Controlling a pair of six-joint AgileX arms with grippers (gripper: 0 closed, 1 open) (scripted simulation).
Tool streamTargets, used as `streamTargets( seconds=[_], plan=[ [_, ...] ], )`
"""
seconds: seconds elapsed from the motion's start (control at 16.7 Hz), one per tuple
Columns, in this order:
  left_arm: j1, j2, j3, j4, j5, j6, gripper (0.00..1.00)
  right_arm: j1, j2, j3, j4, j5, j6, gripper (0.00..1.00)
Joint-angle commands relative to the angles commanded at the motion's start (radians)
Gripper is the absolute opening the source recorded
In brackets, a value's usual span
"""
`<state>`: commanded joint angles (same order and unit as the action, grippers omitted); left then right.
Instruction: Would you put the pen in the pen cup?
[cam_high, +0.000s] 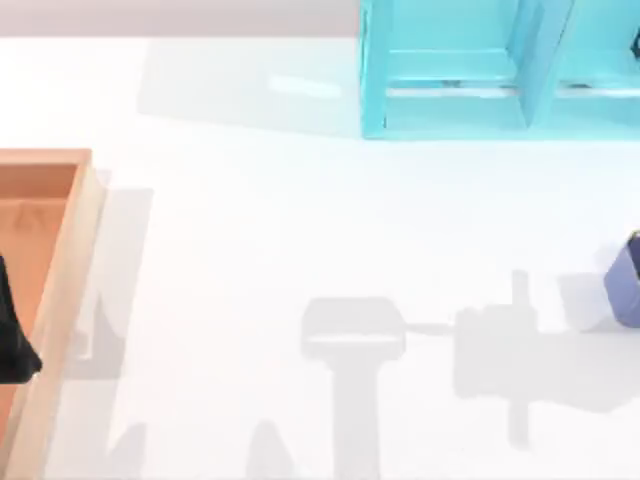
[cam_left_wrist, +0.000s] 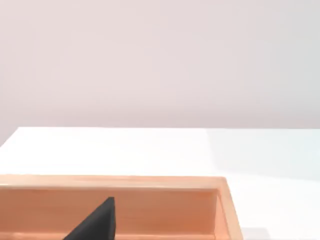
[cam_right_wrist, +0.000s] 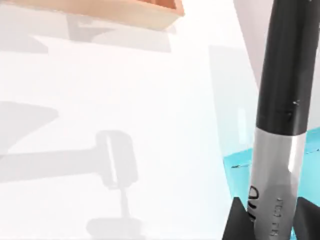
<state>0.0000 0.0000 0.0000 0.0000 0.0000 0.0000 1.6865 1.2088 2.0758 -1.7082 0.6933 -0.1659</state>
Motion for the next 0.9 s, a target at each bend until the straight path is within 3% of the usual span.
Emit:
streamTargets(
  seconds=[0.48,0.9],
  plan=[
    [0.000,0.000,0.000,0.000,0.000,0.000,1.00,0.517,-0.913,-0.197,-0.151,0.392,0.010,0.00],
    [0.000,0.000,0.000,0.000,0.000,0.000,1.00,0.839,-1.462,-0.332,-0.146,0.641,-0.070,0.00]
  ],
)
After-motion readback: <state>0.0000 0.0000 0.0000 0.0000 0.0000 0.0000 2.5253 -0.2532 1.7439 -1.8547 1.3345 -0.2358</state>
